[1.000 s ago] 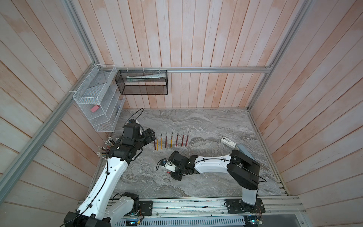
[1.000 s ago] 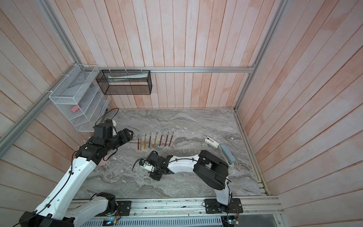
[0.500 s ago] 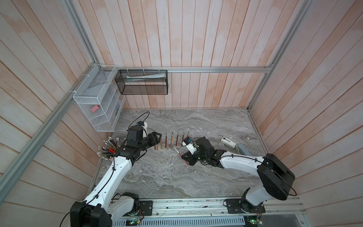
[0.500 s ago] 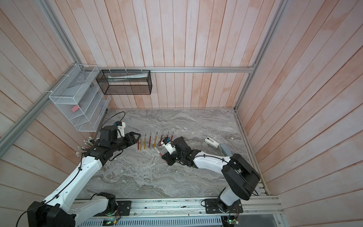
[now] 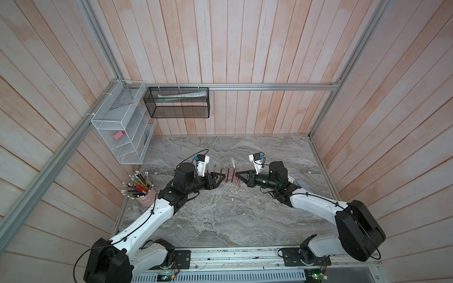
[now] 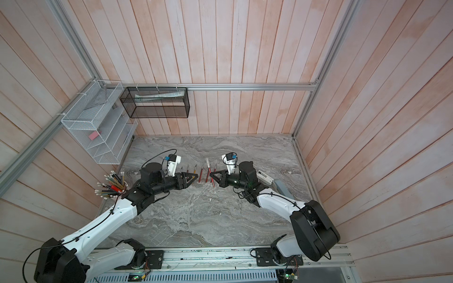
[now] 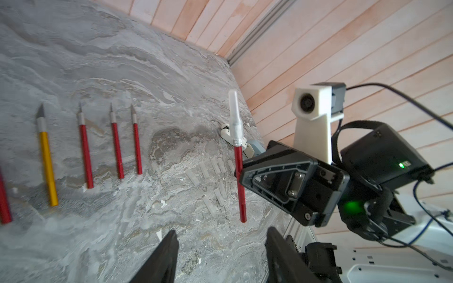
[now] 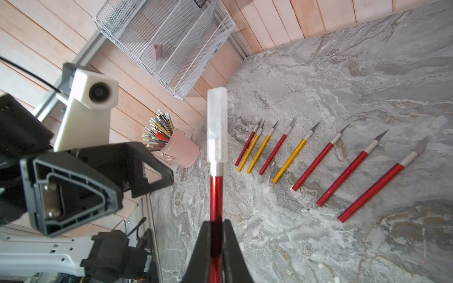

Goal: Remove protective caps from carving knives
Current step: Pick up the carving knife from the center of the board.

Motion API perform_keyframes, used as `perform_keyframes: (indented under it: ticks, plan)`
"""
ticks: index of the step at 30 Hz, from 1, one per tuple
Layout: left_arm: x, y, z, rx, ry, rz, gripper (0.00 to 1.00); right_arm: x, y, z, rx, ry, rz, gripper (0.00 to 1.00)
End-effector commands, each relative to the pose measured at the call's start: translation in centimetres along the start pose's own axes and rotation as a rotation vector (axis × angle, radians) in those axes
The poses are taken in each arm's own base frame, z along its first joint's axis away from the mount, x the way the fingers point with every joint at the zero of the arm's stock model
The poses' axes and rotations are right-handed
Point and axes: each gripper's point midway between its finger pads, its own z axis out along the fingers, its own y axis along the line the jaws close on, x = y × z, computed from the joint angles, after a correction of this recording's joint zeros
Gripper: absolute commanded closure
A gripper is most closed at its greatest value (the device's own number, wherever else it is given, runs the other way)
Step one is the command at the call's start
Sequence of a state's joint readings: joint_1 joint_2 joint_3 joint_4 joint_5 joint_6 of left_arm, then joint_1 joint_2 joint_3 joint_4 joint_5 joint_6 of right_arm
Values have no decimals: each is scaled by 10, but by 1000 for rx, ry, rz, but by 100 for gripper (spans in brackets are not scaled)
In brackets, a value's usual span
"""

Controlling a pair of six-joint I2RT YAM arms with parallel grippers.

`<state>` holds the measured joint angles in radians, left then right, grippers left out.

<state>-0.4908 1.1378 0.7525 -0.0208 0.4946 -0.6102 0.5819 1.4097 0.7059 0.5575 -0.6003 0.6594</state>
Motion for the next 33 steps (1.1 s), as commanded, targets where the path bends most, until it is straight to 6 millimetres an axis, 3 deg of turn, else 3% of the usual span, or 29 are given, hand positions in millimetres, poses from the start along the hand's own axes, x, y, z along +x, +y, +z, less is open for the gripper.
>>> perform_keyframes:
  ticks: [1,12,19,26,33]
  plan:
    - [4,-14,14,57,23,36,42,-10,19,-5,-83,-28,48,100]
    - [13,-40,45,81,87,98,48,-8,21,-7,-112,-32,117,100]
    - [15,-37,59,47,109,107,69,-6,26,-9,-149,-35,143,100]
    - [17,-42,64,47,124,124,76,-9,29,-9,-160,-43,144,100]
    - [24,-40,64,34,138,124,76,-19,34,-11,-186,-69,150,100]
